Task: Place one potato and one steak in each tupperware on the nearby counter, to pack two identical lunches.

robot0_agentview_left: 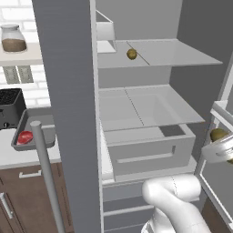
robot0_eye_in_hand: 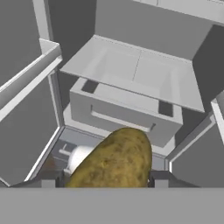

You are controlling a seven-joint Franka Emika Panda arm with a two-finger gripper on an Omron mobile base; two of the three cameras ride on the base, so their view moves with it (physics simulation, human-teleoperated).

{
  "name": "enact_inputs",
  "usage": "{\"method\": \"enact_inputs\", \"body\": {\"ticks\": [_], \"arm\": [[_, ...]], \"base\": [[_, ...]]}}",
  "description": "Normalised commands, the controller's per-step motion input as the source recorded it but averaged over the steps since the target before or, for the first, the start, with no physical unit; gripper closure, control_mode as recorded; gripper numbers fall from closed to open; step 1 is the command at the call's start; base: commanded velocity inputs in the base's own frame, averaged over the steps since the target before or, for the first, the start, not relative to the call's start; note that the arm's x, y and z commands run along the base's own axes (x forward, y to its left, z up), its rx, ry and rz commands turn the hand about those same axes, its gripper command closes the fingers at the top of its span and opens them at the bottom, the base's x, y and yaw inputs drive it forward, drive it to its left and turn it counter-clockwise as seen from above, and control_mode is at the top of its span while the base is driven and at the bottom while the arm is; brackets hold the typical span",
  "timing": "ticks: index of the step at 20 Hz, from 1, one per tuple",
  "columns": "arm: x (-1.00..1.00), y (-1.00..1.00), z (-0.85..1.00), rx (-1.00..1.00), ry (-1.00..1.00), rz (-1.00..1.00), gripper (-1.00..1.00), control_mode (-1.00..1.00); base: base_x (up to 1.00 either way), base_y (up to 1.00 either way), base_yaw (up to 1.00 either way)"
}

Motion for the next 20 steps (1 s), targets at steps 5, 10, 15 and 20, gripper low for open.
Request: {"method": "enact_inputs", "body": {"ticks": [5,10,15,20], "arm": [[-0.73,0.00,0.00,0.00,-0.19,-0.02,1.00,1.00],[0.00,0.00,0.00,0.00,0.00,0.00,1.00,1.00],[0.00,0.00,0.00,0.00,0.00,0.00,1.00,1.00],[0.00,0.00,0.00,0.00,0.00,0.00,1.00,1.00]], "base": [[-0.03,0.00,0.00],[0.00,0.00,0.00],[0.00,0.00,0.00],[-0.57,0.00,0.00]]}}
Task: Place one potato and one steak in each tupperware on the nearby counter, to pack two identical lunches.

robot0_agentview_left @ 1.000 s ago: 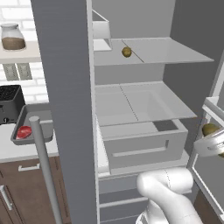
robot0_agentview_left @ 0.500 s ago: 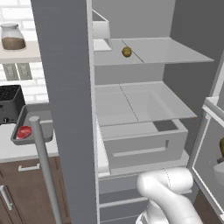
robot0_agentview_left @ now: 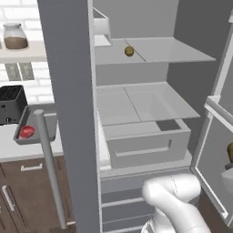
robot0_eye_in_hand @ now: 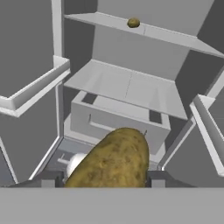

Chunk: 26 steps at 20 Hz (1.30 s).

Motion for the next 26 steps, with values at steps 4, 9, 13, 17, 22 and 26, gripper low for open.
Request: {"method": "enact_inputs", "body": {"ticks": [4,9,13,17,22,26], "arm": [[0.00,0.00,0.00,0.00,0.00,0.00,1.00,1.00],[0.00,0.00,0.00,0.00,0.00,0.00,1.00,1.00],[0.00,0.00,0.00,0.00,0.00,0.00,1.00,1.00],[0.00,0.00,0.00,0.00,0.00,0.00,1.00,1.00],[0.00,0.00,0.00,0.00,0.00,0.00,1.00,1.00],[0.00,0.00,0.00,0.00,0.00,0.00,1.00,1.00]], "base": [[-0.81,-0.01,0.00],[-0.07,0.46,0.00],[0.00,1.00,0.00],[-0.36,1.00,0.00],[-0.29,0.99,0.00],[-0.05,1.00,0.00]]}}
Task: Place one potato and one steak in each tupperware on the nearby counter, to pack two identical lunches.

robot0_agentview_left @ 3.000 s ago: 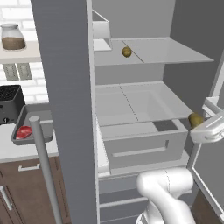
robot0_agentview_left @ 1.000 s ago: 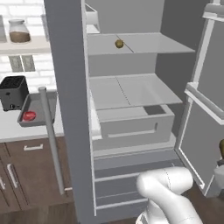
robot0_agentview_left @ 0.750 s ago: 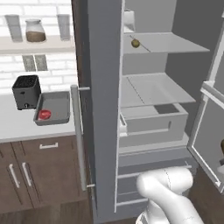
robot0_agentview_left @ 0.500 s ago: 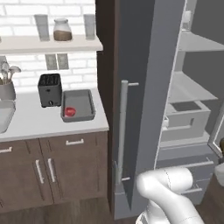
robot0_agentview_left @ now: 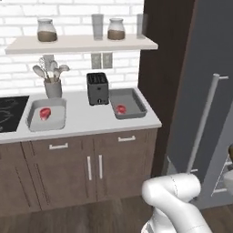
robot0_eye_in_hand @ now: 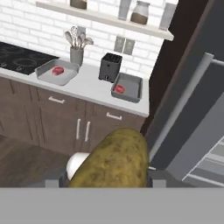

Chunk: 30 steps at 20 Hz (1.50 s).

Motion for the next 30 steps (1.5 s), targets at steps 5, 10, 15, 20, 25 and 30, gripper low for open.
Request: {"method": "enact_inputs", "body": {"ticks": [5,10,15,20,25,30], "arm": [[0.00,0.00,0.00,0.00,0.00,0.00,1.00,1.00],[0.00,0.00,0.00,0.00,0.00,0.00,1.00,1.00],[0.00,0.00,0.00,0.00,0.00,0.00,1.00,1.00],[0.00,0.00,0.00,0.00,0.00,0.00,1.00,1.00],[0.00,0.00,0.00,0.00,0.00,0.00,1.00,1.00],[0.00,0.00,0.00,0.00,0.00,0.00,1.00,1.00]], "base": [[0.08,0.98,0.00],[0.52,0.55,-0.18],[0.71,0.66,-0.29],[0.39,1.00,-0.11],[0.75,0.70,-0.13],[1.00,0.01,-0.15]]}}
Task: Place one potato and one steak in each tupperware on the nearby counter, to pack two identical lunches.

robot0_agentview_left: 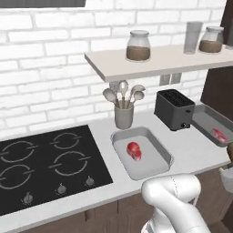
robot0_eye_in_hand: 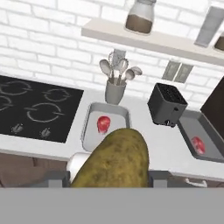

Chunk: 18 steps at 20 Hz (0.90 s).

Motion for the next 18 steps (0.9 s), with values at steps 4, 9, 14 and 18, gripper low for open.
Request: {"method": "enact_inputs", "body": {"ticks": [4,9,14,18], "arm": [[0.06,0.00,0.00,0.09,0.07,0.03,1.00,-1.00],[0.50,0.00,0.00,0.19,0.24,0.14,1.00,-1.00],[1.00,0.19,-0.07,-0.05,0.31,0.12,1.00,-1.00],[1.00,0.37,-0.94,-0.09,0.09,0.00,1.00,-1.00]], "base": [[0.36,0.00,0.00],[0.00,0.00,0.00],[0.00,0.00,0.00],[0.00,0.00,0.00]]}}
